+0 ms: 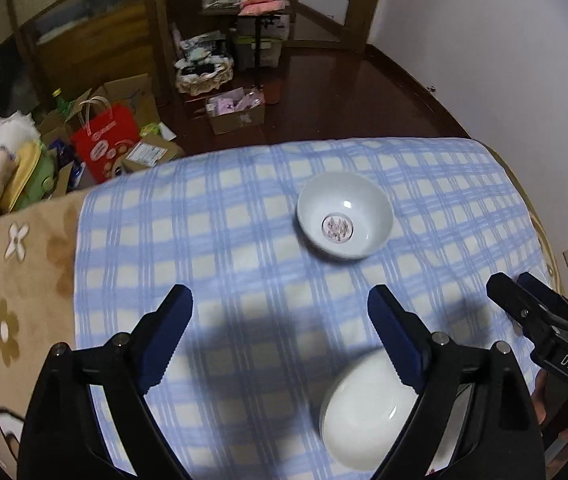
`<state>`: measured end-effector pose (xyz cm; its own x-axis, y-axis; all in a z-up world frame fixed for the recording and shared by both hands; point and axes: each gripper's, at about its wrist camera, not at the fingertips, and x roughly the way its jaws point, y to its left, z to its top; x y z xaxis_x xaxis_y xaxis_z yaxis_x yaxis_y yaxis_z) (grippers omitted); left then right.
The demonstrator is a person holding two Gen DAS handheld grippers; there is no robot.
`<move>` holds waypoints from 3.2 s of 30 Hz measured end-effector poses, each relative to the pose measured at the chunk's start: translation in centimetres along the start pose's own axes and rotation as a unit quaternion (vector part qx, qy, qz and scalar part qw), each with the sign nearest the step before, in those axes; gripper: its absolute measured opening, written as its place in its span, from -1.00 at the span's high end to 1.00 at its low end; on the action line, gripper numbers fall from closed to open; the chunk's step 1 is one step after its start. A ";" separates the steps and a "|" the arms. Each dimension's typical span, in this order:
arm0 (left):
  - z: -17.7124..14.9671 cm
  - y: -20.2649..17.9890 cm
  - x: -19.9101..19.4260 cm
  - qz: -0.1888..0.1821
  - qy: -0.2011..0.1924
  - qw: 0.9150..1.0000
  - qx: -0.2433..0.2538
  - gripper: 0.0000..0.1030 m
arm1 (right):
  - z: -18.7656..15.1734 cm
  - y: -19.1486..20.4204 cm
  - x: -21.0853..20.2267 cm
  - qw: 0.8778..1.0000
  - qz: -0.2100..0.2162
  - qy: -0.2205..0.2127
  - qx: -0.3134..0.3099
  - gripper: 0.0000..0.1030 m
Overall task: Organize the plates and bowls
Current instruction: 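Move both tools to the red-seal white plate and close on its rim, then lift the red-seal plate off the cloth with both tools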
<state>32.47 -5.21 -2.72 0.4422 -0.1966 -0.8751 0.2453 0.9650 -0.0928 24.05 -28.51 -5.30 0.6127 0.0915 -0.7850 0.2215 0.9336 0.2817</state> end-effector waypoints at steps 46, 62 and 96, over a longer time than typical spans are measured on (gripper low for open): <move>5.6 -1.7 16.5 -0.002 0.100 0.995 0.008 0.82 | 4.5 2.6 17.5 0.983 0.016 0.182 -0.015 0.75; 2.8 -2.7 9.3 -0.005 0.067 0.998 0.005 0.80 | 3.7 3.3 9.6 0.988 0.022 0.146 -0.036 0.76; -5.5 -6.0 -4.3 0.006 0.022 0.999 0.025 0.80 | -3.3 3.6 -5.1 0.992 0.047 0.108 -0.042 0.75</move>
<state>24.37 -9.25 -1.05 0.4071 -0.1758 -0.8963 0.2834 0.9572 -0.0590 19.21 -24.43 -2.10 0.4495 0.2424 -0.8598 0.1011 0.9425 0.3185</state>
